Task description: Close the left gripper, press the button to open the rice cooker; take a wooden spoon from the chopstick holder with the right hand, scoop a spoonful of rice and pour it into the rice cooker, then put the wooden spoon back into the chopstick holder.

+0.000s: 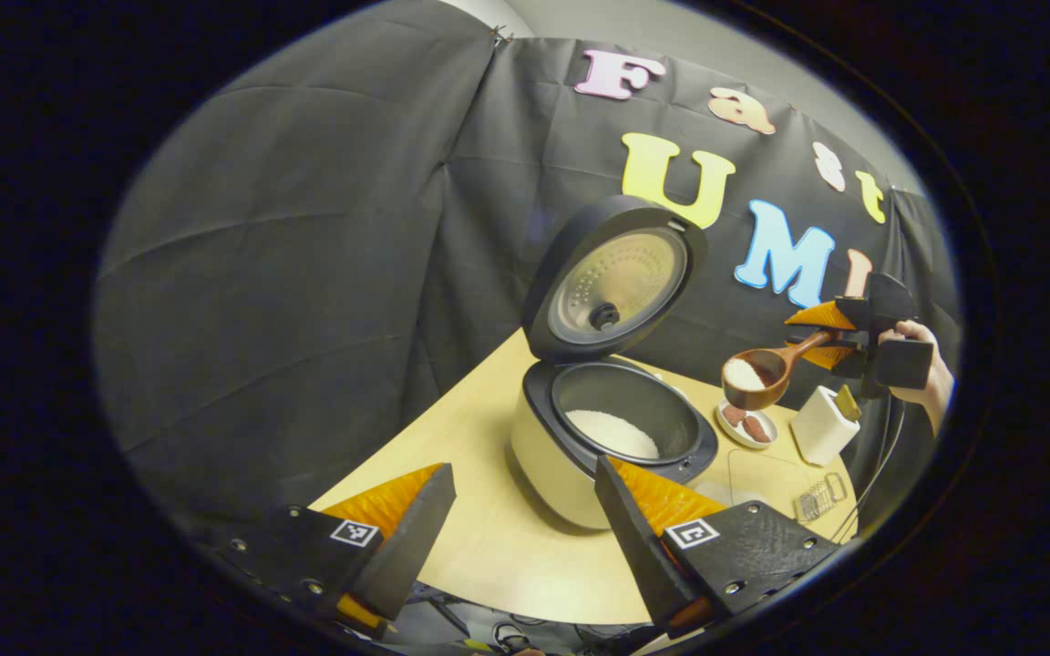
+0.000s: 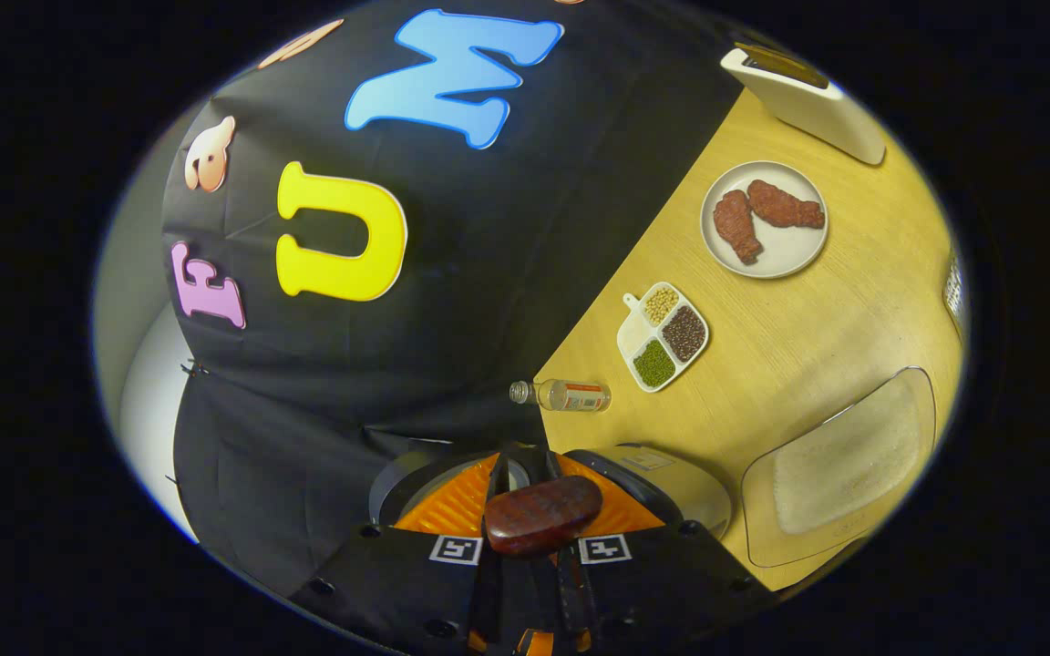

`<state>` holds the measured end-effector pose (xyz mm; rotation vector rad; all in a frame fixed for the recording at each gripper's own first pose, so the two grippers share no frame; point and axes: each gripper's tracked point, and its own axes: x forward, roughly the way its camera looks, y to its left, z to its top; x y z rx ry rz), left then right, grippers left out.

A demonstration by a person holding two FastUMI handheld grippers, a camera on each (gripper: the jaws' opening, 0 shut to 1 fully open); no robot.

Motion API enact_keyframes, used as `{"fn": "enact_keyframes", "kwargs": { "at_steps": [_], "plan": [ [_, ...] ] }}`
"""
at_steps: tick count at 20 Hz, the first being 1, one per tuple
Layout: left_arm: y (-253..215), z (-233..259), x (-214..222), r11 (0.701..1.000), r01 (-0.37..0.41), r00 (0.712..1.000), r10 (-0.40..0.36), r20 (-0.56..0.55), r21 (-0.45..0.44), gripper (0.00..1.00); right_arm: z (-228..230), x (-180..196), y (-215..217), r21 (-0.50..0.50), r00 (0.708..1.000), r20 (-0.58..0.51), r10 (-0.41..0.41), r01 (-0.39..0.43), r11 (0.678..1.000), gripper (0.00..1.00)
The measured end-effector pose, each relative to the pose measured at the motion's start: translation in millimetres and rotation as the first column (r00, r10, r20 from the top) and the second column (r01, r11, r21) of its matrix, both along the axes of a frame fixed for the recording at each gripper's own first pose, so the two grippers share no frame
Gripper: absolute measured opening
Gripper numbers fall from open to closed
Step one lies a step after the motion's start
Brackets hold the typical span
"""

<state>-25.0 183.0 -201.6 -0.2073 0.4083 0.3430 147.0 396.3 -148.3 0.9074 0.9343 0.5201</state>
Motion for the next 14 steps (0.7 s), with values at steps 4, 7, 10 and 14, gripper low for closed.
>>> {"fn": "enact_keyframes", "kwargs": {
  "at_steps": [4,7,10,14],
  "plan": [
    [15,-2,-3,0.999,-0.036,0.999,0.036,-0.002,-0.005,0.98,-7,-8,38,-0.093,0.994,0.060,0.097,-0.091,0.991,0.24],
    [27,-15,-12,0.998,-0.061,0.998,0.060,-0.014,-0.014,0.98,-12,-12,57,-0.171,0.983,0.106,0.150,-0.131,0.976,0.24],
    [31,-19,-17,0.997,-0.079,0.997,0.079,-0.023,-0.023,0.98,-26,-9,67,-0.303,0.964,0.169,0.207,-0.149,0.941,0.24],
    [45,-24,-19,0.994,-0.100,0.995,0.098,-0.034,-0.034,0.98,-28,-15,81,-0.383,0.932,0.219,0.289,-0.190,0.904,0.19]
  ]
}}
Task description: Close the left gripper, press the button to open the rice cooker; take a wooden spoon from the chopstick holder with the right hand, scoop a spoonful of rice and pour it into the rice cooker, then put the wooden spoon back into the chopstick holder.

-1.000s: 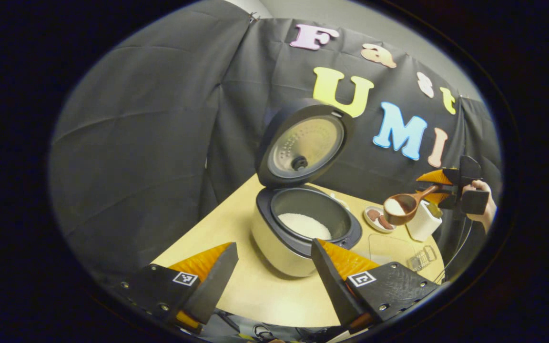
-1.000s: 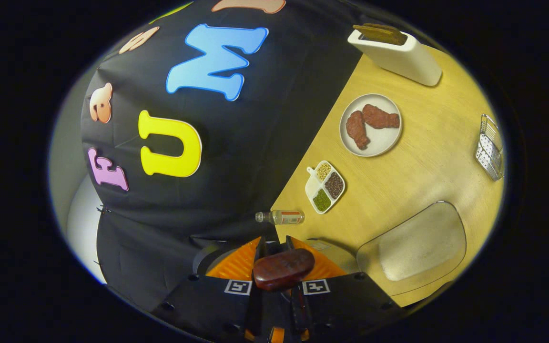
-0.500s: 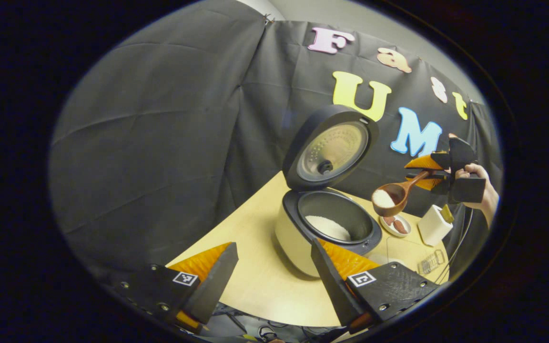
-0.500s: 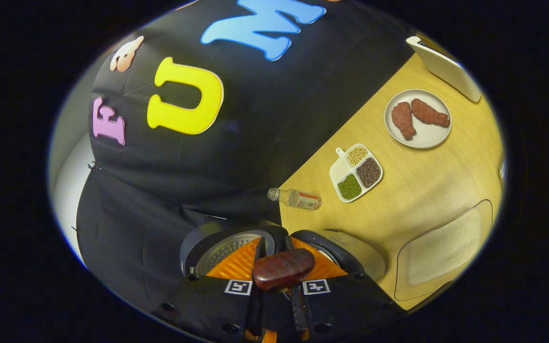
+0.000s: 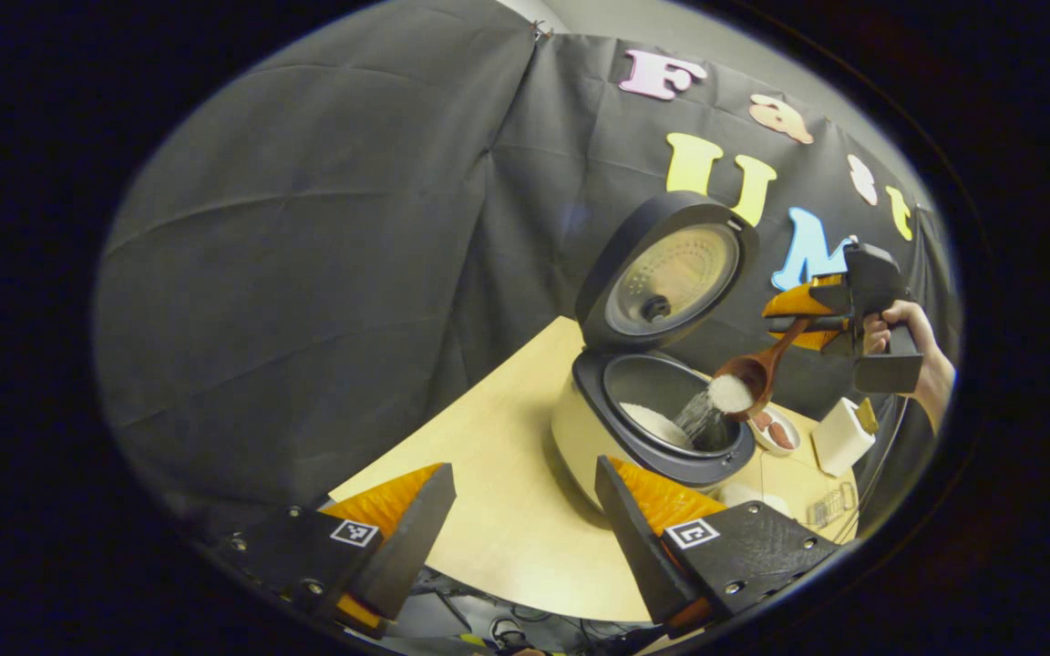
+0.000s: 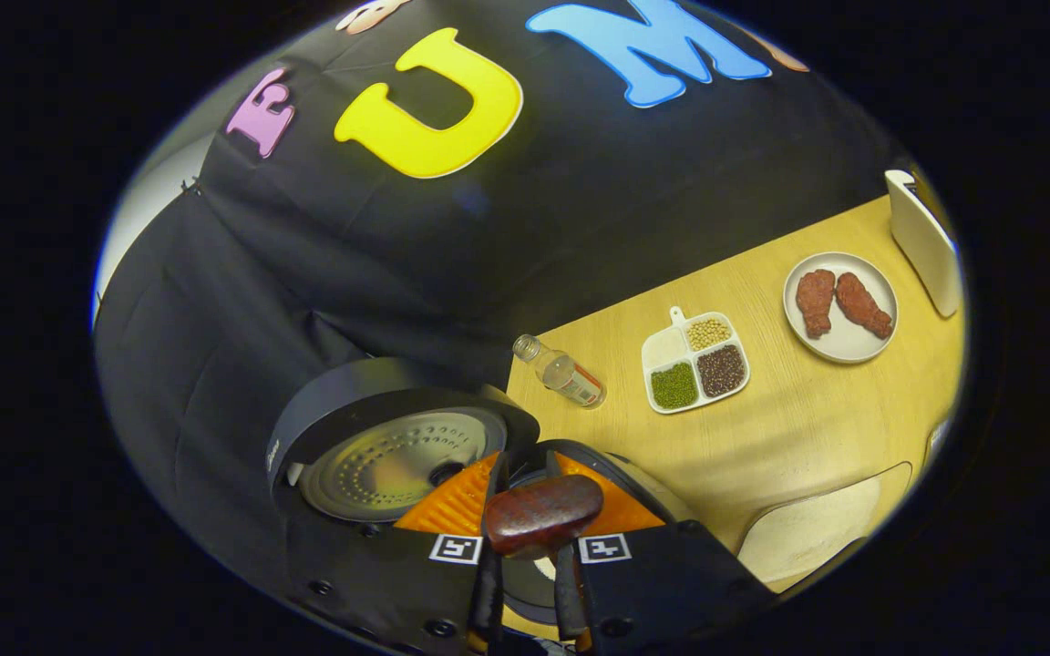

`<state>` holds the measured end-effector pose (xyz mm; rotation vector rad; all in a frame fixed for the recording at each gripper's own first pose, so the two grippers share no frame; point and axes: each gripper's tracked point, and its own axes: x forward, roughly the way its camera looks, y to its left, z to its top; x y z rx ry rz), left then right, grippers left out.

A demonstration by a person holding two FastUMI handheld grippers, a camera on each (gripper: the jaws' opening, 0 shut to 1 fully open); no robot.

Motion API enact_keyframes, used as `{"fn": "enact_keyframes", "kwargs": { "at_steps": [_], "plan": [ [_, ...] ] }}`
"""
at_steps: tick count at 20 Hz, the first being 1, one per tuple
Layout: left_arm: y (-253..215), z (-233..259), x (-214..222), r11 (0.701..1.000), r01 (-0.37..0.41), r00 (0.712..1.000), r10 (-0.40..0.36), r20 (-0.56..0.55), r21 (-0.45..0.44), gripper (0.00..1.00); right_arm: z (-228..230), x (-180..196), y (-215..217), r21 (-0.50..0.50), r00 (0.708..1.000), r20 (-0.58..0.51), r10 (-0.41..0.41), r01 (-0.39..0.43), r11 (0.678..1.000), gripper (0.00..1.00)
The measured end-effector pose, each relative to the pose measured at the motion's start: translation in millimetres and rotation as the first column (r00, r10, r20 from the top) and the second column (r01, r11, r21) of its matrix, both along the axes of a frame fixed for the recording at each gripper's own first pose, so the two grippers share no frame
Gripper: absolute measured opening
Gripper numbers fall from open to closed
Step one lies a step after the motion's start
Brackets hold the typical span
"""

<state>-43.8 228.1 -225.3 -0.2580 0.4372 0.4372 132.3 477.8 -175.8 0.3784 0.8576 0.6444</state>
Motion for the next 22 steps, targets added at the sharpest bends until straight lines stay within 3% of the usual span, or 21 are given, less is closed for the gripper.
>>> {"fn": "enact_keyframes", "kwargs": {
  "at_steps": [1,2,3,4,5,9,11,14,15,16,22],
  "plan": [
    [5,1,0,1.000,-0.008,1.000,0.008,0.002,0.004,0.98,1,-1,3,-0.013,1.000,0.019,0.012,-0.012,1.000,0.24],
    [10,3,-2,1.000,-0.016,1.000,0.015,0.005,0.008,0.98,2,0,5,-0.029,0.999,0.040,0.025,-0.024,0.999,0.20],
    [14,6,-2,1.000,-0.019,1.000,0.019,0.007,0.010,0.98,1,0,6,-0.045,0.998,0.060,0.037,-0.034,0.998,0.24],
    [17,7,-3,1.000,-0.019,1.000,0.019,0.006,0.014,0.98,0,0,7,-0.059,0.996,0.073,0.049,-0.044,0.997,0.20],
    [23,10,-5,0.999,-0.027,1.000,0.027,0.005,0.030,0.98,2,0,11,-0.067,0.995,0.086,0.057,-0.051,0.996,0.24],
    [53,24,-14,0.993,-0.075,0.997,0.075,0.011,0.093,0.98,15,3,24,-0.071,0.986,0.151,0.070,-0.060,0.996,0.24],
    [59,28,-20,0.993,-0.097,0.995,0.096,0.015,0.072,0.96,19,5,28,-0.094,0.977,0.192,0.089,-0.072,0.993,0.20],
    [60,32,-23,0.992,-0.129,0.990,0.129,0.052,0.003,0.98,28,7,33,-0.123,0.958,0.261,0.122,-0.092,0.988,0.24],
    [61,33,-26,0.990,-0.139,0.989,0.139,0.058,-0.002,0.98,31,5,36,-0.133,0.948,0.289,0.135,-0.100,0.986,0.20],
    [62,32,-29,0.989,-0.148,0.987,0.148,0.057,0.002,0.98,34,5,38,-0.140,0.938,0.313,0.149,-0.109,0.984,0.24],
    [64,34,-36,0.987,-0.159,0.986,0.158,0.060,0.011,0.98,49,0,44,-0.147,0.896,0.405,0.183,-0.134,0.980,0.24]
  ]
}}
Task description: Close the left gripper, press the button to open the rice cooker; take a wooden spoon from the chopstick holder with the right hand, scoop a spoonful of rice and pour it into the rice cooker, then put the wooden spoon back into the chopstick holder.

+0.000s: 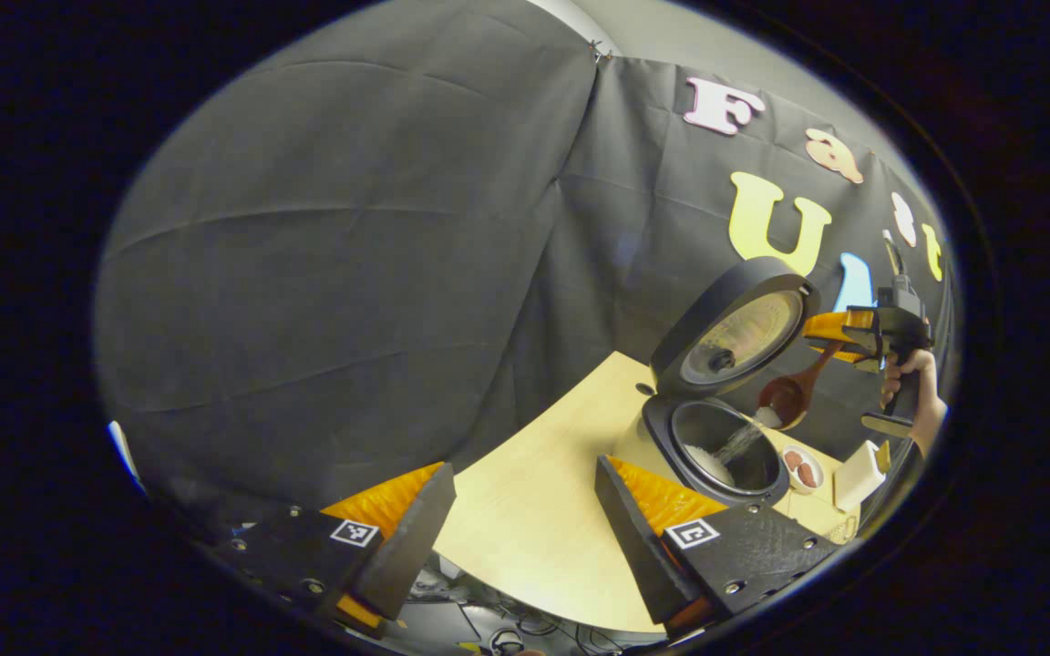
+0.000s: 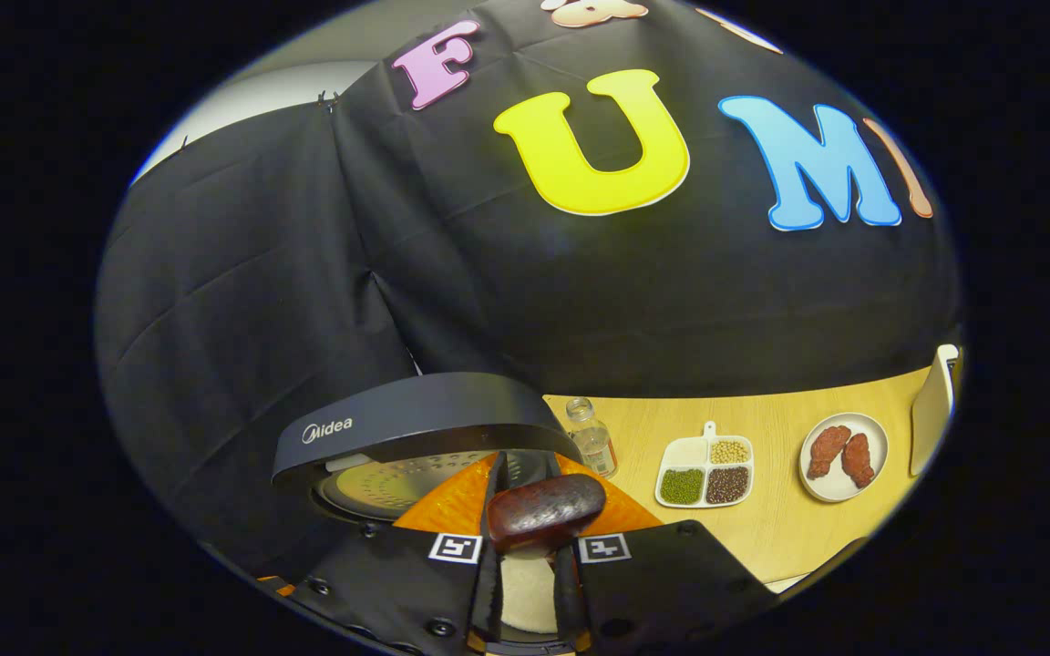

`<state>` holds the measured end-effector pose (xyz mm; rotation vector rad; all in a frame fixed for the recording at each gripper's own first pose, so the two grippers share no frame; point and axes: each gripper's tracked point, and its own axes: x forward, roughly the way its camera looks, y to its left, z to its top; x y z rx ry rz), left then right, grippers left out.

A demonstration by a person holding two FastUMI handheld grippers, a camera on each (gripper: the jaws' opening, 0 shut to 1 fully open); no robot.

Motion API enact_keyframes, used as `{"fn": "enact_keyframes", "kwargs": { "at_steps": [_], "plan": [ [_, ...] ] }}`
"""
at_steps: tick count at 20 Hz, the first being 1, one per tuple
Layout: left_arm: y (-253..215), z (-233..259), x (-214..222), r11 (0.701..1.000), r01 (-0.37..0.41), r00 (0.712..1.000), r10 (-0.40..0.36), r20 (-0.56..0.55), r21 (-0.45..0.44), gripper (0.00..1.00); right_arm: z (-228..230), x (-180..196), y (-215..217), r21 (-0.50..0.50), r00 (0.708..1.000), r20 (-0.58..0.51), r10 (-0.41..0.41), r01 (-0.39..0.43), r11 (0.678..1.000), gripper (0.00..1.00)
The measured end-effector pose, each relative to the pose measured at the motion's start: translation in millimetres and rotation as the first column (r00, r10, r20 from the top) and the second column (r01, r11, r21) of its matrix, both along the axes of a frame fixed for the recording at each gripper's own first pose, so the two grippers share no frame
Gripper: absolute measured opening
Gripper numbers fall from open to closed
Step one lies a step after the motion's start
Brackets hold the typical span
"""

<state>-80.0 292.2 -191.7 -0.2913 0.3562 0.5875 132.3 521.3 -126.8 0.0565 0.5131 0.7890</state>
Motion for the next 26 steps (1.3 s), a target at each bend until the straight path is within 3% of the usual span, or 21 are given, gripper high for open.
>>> {"fn": "enact_keyframes", "kwargs": {
  "at_steps": [7,17,21,26],
  "plan": [
    [-1,-2,1,1.000,-0.010,1.000,0.010,0.010,-0.014,0.98,19,-7,-1,0.000,0.987,0.159,0.038,-0.038,0.999,0.24],
    [-13,-5,10,1.000,0.018,1.000,-0.018,0.000,0.008,0.98,0,-30,3,-0.118,0.952,0.248,0.177,-0.151,0.981,0.24],
    [-27,-11,9,0.998,0.054,0.998,-0.053,-0.027,0.031,0.98,11,-37,-4,-0.083,0.953,0.255,0.163,-0.147,0.986,0.24],
    [-62,-11,33,0.987,0.154,0.987,-0.153,-0.040,0.034,0.98,37,-35,-40,-0.025,0.966,0.235,0.104,-0.101,0.995,0.24]
  ]
}}
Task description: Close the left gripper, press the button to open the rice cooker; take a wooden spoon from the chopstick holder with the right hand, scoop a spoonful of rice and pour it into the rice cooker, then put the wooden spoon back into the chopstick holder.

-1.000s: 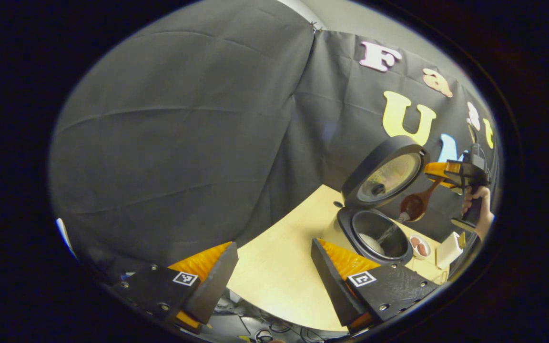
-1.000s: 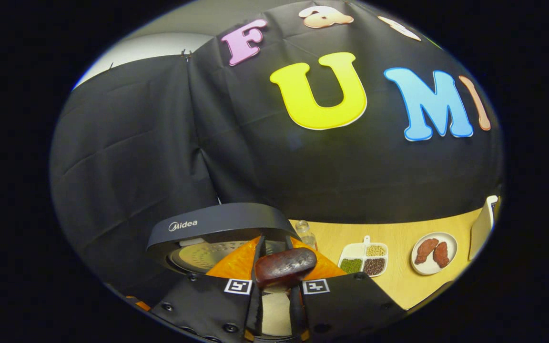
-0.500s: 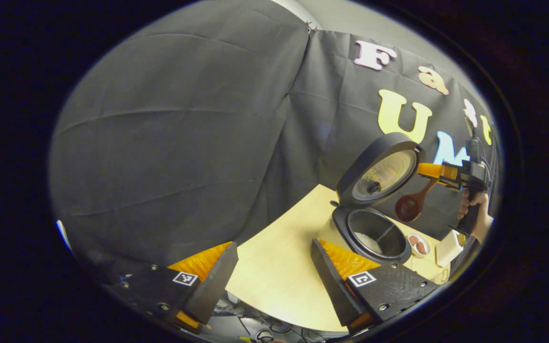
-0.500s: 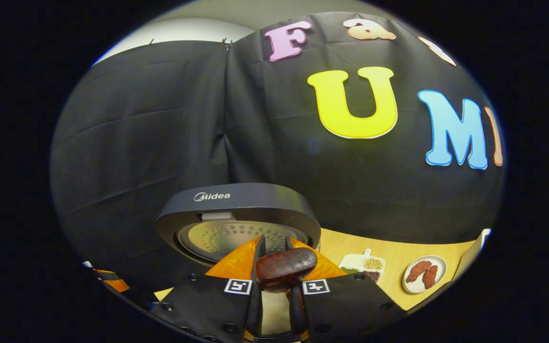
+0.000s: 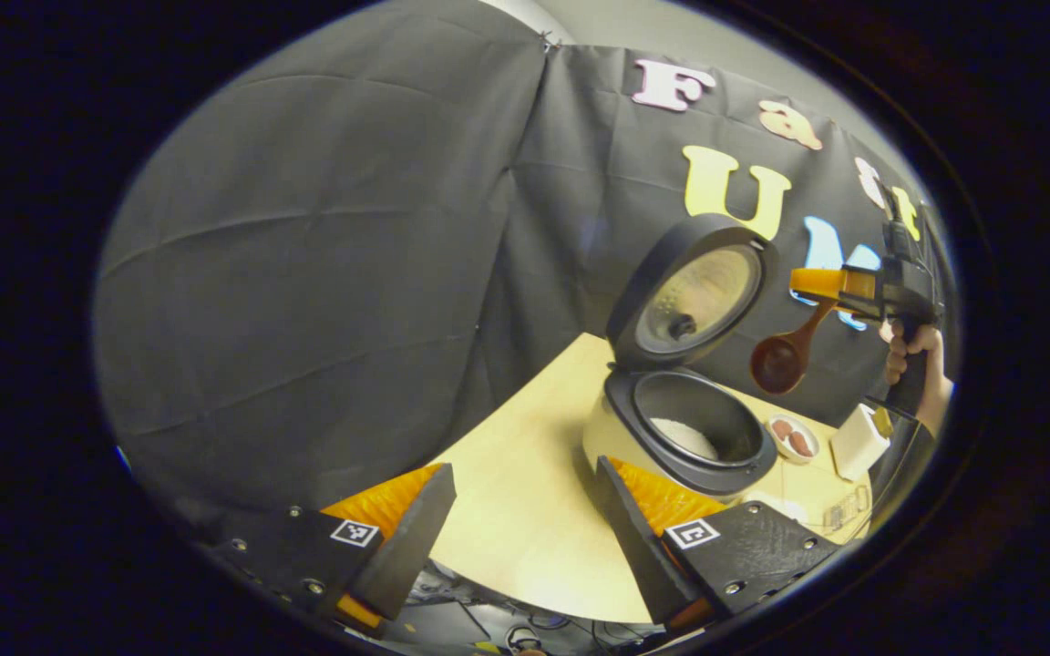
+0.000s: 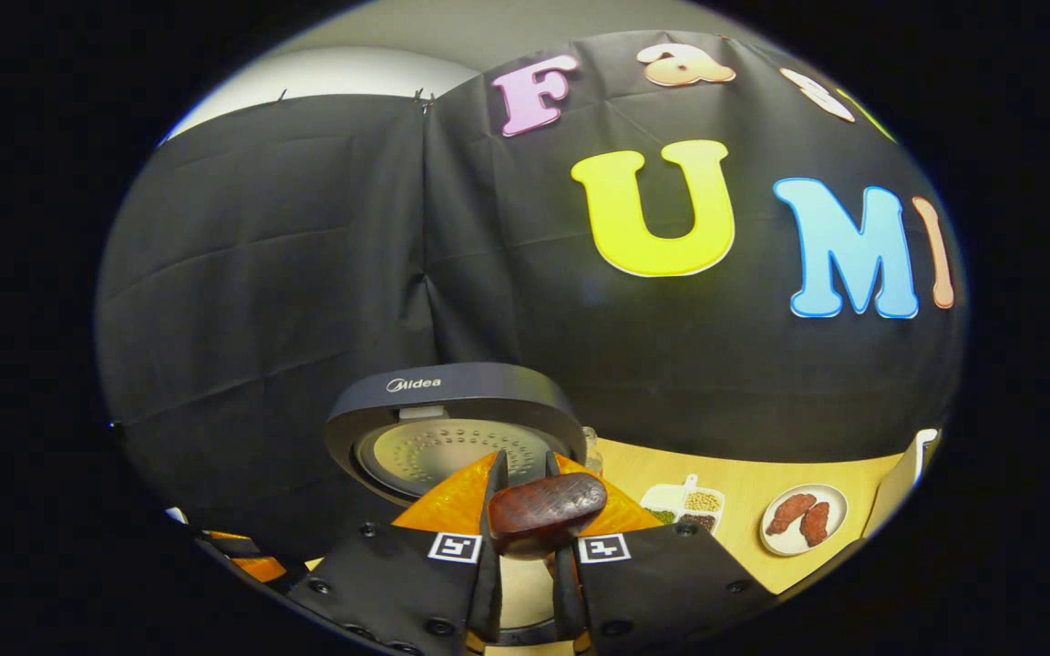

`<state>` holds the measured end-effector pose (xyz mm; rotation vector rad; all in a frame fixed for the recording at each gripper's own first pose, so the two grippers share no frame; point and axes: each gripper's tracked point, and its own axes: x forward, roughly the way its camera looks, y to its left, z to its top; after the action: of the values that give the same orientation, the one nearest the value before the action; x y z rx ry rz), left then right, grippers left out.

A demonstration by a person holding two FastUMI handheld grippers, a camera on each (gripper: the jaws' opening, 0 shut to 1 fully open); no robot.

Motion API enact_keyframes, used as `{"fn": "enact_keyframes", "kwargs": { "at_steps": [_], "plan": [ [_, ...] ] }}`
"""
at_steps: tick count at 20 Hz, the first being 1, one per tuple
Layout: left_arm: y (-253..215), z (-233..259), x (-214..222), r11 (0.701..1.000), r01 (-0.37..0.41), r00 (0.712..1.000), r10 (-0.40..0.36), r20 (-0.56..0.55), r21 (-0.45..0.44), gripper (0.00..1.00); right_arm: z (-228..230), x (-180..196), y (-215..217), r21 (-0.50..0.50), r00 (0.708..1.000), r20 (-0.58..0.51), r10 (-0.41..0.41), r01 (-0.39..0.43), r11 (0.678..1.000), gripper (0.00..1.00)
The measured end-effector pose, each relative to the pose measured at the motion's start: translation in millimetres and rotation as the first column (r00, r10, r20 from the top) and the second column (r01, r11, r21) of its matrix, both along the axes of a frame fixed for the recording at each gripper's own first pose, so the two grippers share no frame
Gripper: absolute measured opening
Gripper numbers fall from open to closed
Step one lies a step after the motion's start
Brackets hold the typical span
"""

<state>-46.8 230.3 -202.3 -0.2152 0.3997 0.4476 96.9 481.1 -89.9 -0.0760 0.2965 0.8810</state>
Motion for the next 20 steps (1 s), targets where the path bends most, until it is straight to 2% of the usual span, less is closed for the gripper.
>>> {"fn": "enact_keyframes", "kwargs": {
  "at_steps": [3,5,9,10,12,14,15,18,19,20],
  "plan": [
    [-31,7,25,0.997,0.079,0.997,-0.079,0.011,0.012,0.98,15,14,-42,0.029,0.998,0.018,-0.066,0.065,0.997,0.24],
    [-56,12,43,0.990,0.137,0.990,-0.138,0.023,0.029,0.98,22,28,-80,0.041,0.990,0.027,-0.138,0.137,0.990,0.24],
    [-108,23,75,0.970,0.235,0.971,-0.237,0.031,0.065,0.98,30,50,-167,0.097,0.958,-0.036,-0.286,0.288,0.953,0.21],
    [-121,26,82,0.965,0.251,0.967,-0.254,0.030,0.074,0.98,31,57,-191,0.108,0.944,-0.060,-0.324,0.328,0.938,0.24],
    [-150,31,93,0.957,0.278,0.959,-0.282,0.030,0.084,0.98,32,69,-242,0.125,0.909,-0.111,-0.403,0.415,0.901,0.21],
    [-178,30,101,0.951,0.297,0.953,-0.301,0.034,0.080,0.98,29,77,-291,0.150,0.864,-0.168,-0.475,0.499,0.854,0.21],
    [-191,30,102,0.950,0.303,0.952,-0.306,0.028,0.077,0.96,25,81,-315,0.158,0.840,-0.203,-0.503,0.535,0.830,0.24],
    [-225,30,105,0.948,0.309,0.950,-0.311,0.020,0.079,0.96,10,93,-380,0.169,0.772,-0.300,-0.560,0.621,0.765,0.24],
    [-235,29,105,0.948,0.310,0.950,-0.312,0.016,0.079,0.96,4,95,-397,0.169,0.750,-0.328,-0.574,0.644,0.746,0.20],
    [-244,27,106,0.948,0.309,0.951,-0.310,0.009,0.079,0.98,-4,97,-414,0.165,0.730,-0.356,-0.583,0.664,0.730,0.24]
  ]
}}
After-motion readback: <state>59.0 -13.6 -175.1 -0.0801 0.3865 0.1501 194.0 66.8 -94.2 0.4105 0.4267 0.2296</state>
